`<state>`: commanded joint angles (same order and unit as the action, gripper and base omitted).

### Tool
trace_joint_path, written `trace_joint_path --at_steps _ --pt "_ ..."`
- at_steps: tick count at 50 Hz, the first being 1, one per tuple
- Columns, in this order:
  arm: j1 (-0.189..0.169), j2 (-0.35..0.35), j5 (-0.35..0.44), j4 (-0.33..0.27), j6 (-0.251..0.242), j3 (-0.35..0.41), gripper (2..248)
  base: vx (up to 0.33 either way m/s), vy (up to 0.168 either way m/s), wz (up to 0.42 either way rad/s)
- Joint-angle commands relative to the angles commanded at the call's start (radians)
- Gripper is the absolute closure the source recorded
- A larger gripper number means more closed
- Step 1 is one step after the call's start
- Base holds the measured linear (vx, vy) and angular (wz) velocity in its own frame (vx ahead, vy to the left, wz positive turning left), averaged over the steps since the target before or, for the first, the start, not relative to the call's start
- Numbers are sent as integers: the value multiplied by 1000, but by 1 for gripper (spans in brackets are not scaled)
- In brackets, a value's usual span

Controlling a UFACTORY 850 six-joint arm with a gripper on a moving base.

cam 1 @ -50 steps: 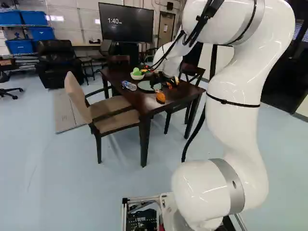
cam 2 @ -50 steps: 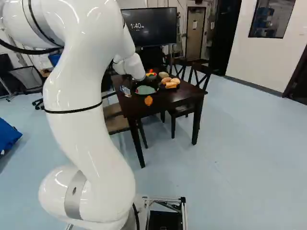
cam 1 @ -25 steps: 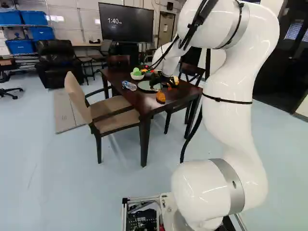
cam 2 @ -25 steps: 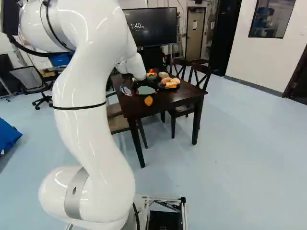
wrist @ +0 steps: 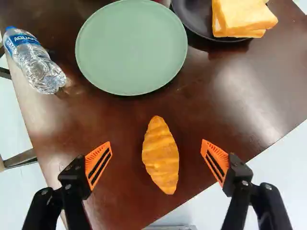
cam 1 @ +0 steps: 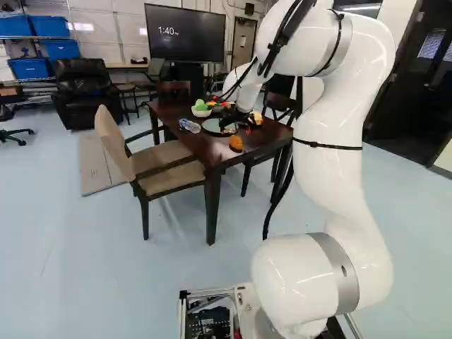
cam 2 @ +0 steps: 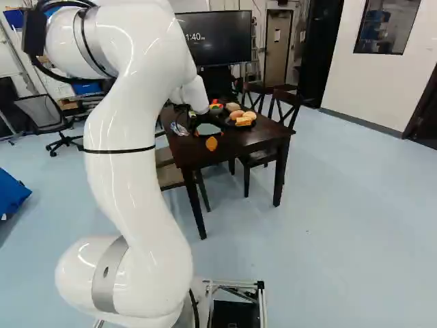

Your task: Move the croissant to the empty plate

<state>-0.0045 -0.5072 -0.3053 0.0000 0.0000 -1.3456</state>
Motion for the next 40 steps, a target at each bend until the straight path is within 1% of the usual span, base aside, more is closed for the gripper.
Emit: trace_joint_path --at_steps 16,40 --pt "0 -9 -47 -5 0 -12 3 0 0 0" --pt "0 -27 -49 -29 0 -36 3 0 0 0"
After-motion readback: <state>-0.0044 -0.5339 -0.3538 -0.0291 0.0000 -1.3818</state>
